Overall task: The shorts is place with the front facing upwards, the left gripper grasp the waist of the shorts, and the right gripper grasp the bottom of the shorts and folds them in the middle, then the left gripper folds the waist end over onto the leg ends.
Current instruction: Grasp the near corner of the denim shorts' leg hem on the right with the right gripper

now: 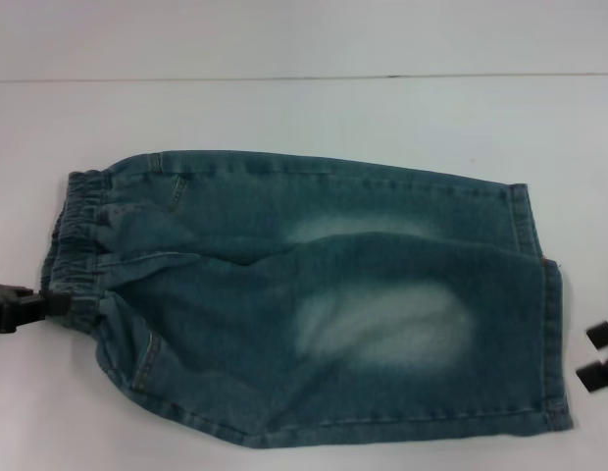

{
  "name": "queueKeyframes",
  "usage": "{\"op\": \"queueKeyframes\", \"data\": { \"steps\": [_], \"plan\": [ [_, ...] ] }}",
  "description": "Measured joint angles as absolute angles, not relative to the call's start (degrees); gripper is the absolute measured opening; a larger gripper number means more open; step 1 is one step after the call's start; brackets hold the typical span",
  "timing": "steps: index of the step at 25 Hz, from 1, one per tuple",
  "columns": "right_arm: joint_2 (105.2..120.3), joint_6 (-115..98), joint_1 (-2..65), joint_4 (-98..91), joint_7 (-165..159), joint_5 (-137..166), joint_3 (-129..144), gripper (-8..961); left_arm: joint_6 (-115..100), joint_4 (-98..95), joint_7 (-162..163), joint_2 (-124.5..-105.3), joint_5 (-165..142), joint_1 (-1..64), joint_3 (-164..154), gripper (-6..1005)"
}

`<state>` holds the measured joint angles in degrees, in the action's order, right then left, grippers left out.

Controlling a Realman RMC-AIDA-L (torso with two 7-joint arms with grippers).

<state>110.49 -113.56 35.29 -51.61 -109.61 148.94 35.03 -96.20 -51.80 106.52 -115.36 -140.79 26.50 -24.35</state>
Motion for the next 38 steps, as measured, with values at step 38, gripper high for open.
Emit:
{"op": "queueKeyframes", "data": {
  "steps": [38],
  "plan": [
    [113.07, -103.8, 38.4, -40.2, -108.9, 153.7, 43.7, 944, -94.6, -51.6, 107.0, -116.01, -140.4, 27.4, -24.3, 56]
  ]
}}
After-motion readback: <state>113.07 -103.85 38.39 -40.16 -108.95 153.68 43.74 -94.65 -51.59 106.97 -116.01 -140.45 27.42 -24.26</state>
